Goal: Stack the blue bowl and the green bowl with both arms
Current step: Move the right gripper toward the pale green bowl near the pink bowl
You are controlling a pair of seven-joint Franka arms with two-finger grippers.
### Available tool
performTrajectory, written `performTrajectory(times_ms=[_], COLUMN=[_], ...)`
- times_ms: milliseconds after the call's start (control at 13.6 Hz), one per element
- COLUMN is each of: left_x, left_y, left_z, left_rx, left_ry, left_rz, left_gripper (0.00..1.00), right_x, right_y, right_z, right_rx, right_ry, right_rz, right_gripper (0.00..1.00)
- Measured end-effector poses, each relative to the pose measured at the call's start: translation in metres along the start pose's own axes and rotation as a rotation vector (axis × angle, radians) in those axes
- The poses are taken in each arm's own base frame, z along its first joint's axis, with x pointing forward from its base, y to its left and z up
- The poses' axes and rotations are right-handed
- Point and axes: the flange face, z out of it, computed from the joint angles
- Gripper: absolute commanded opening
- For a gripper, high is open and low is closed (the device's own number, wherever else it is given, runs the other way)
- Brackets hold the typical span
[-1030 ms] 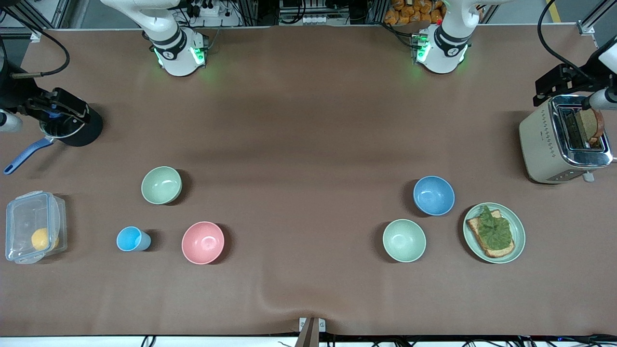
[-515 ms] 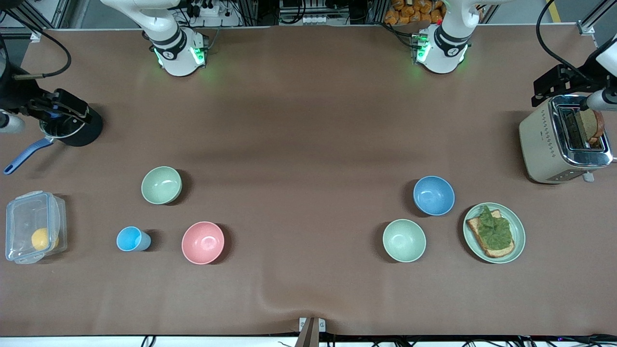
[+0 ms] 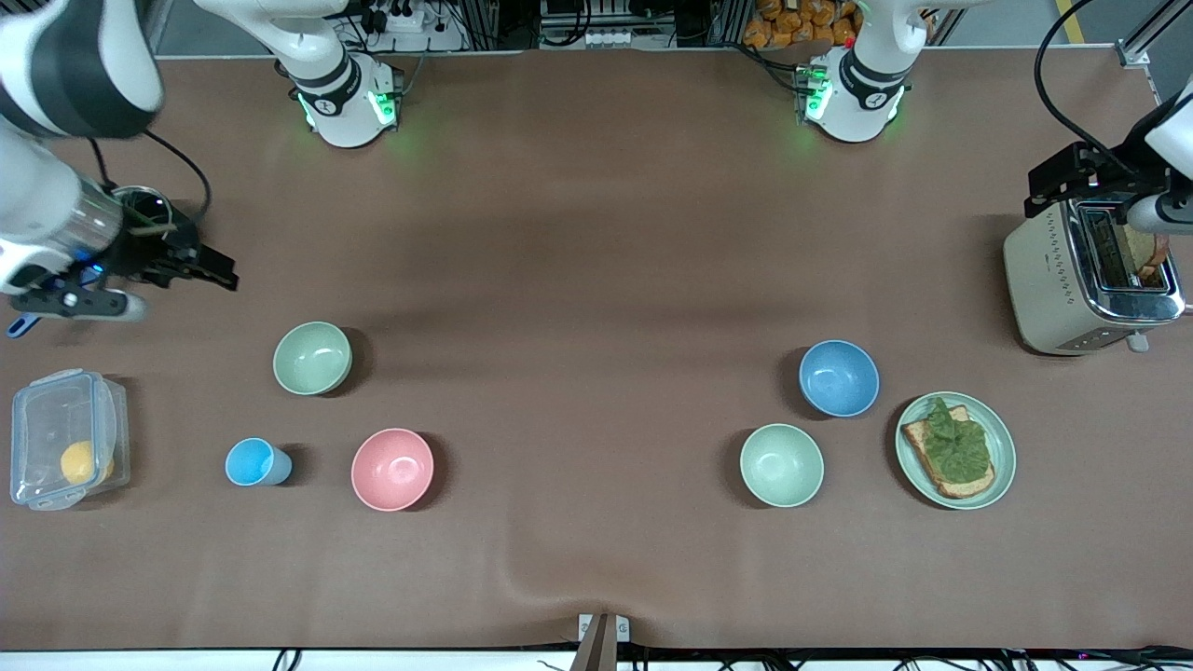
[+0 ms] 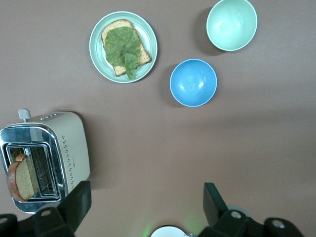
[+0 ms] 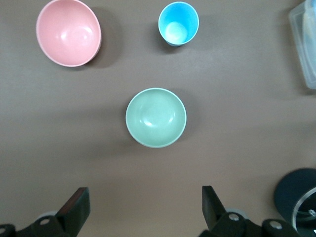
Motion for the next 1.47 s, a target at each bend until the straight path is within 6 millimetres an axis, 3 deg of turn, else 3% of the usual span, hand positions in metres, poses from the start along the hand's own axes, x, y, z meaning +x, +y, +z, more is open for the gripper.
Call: performTrajectory(times_ms=[515,810,957,1251,1472], left_x=[0.011,0.012,0.012,0.011,0.019], left_y=[-0.016,-0.019,-0.02,-0.035,-0.041], left_z=[0.018,0.02,0.02,0.021,0.03], left_rx=[-0.005,-0.005,-0.006,-0.008,-0.009], left_ry=[-0.034,-0.037,-0.038,-0.038,-0.037], left_rz=[-0.033,-0.038,-0.042,-0.068,-0.077], left_gripper=[1.0,1.0,1.0,1.0,1.0], right_x=[0.009,0.03,0.035,0.041,0.04], right_y=[0.014,0.063,0.071,0.068,0.064], right_z=[0.104,0.161,0.184,0.217,0.236], right_rx=[0.0,0.0,0.0,0.0,-0.002], right_ry=[0.031,0.046,0.041,0.046,0.064], right_rz=[0.01,-0.033,-0.036,-0.041,-0.049], right_gripper=[1.0,1.0,0.98,0.9,0.72])
